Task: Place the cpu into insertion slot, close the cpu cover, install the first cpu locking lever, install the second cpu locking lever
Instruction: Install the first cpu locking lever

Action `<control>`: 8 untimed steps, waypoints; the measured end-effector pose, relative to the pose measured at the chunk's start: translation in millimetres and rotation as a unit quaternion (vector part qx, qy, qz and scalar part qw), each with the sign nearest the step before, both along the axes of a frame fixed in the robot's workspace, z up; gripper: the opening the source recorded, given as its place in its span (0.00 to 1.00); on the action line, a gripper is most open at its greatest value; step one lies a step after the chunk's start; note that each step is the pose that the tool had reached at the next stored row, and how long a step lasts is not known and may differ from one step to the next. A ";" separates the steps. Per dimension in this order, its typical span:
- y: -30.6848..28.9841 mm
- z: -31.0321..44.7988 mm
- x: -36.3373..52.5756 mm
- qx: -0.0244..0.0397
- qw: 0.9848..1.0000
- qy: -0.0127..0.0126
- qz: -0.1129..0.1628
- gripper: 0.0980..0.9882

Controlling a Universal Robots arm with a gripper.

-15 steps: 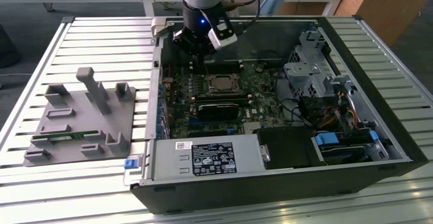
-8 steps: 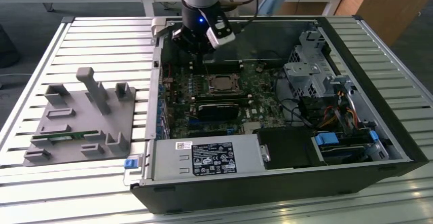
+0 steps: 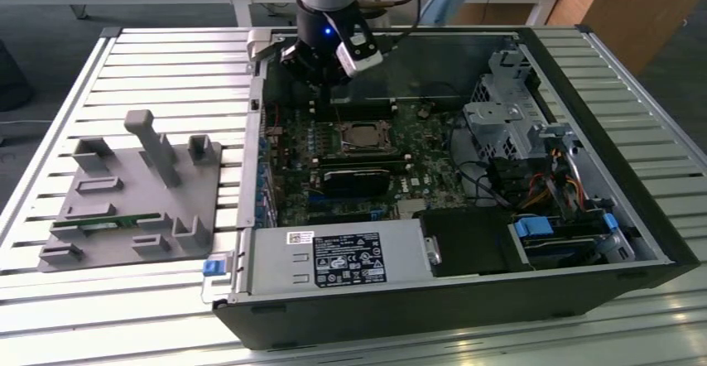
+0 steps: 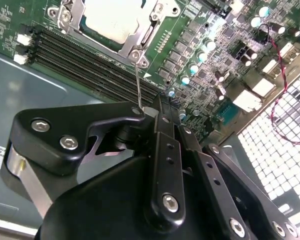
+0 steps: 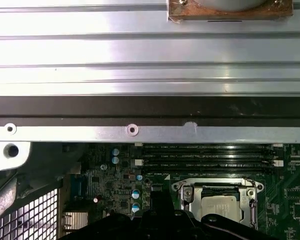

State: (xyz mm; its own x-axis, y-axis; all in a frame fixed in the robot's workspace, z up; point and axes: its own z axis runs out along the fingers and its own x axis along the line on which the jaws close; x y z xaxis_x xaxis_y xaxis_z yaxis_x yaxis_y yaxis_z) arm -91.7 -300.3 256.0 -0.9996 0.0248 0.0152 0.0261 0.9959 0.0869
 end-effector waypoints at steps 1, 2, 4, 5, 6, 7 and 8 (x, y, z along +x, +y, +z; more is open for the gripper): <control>0.4 0.0 0.0 0.000 1.000 0.000 0.000 0.01; 0.8 -0.1 0.0 0.000 1.000 0.000 0.000 0.01; 1.1 -0.1 0.5 0.000 1.000 0.000 0.000 0.01; 1.2 -0.1 1.0 0.000 1.000 0.000 0.000 0.01; 1.2 -0.2 1.6 0.000 1.000 0.000 0.000 0.01; 1.3 -0.2 2.3 0.000 1.000 0.000 0.000 0.01; 1.3 -0.2 2.9 0.000 1.000 0.000 0.000 0.01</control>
State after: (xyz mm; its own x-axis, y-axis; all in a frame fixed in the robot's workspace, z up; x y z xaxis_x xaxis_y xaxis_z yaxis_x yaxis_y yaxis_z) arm -88.8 -299.0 255.8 -0.9996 0.0248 0.0153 0.0260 0.9959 0.0869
